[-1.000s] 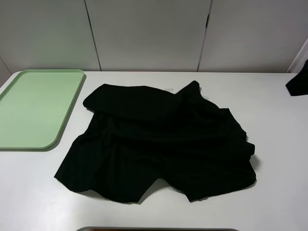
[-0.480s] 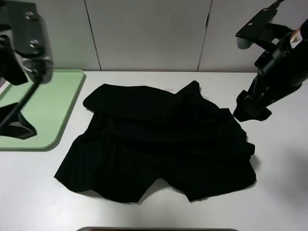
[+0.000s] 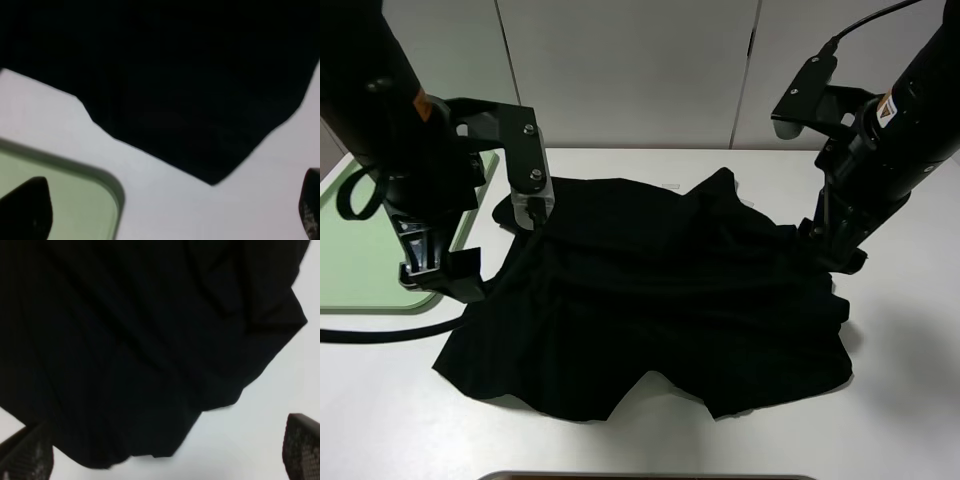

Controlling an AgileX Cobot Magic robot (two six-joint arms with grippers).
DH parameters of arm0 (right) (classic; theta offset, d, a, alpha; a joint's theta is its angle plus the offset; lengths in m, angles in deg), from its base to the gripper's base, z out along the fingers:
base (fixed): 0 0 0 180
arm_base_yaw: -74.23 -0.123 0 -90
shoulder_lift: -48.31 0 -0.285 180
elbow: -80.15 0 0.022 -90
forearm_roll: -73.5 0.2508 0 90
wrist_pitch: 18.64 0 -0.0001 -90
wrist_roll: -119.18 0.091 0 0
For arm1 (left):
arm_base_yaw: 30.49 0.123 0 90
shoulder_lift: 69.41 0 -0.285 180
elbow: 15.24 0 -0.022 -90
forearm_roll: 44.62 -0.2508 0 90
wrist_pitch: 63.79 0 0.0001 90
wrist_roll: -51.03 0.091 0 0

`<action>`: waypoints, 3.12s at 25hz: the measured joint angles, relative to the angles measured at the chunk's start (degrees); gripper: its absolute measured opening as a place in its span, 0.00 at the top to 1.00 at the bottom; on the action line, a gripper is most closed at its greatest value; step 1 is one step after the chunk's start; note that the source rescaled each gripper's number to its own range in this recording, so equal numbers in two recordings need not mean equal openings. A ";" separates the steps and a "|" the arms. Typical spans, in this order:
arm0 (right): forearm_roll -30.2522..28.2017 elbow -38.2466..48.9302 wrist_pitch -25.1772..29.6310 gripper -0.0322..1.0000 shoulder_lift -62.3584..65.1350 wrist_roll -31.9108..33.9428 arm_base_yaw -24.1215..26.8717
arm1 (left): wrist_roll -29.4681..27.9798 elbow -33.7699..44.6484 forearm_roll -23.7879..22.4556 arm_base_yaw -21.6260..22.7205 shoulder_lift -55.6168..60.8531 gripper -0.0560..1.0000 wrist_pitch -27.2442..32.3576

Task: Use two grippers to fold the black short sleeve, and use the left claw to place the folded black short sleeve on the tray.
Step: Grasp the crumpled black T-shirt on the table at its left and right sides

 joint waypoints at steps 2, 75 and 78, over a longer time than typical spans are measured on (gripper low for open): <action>-1.26 0.00 0.59 0.00 0.00 -3.49 0.00 | 0.89 0.00 0.07 0.13 -1.42 0.02 -1.47; 4.23 10.00 -24.77 0.35 -23.82 -28.28 6.62 | 18.70 -0.04 5.69 8.39 -29.15 0.03 -25.80; 4.23 10.00 -24.77 0.35 -23.82 -28.28 6.62 | 20.49 -0.24 7.30 8.39 -29.84 0.03 -25.94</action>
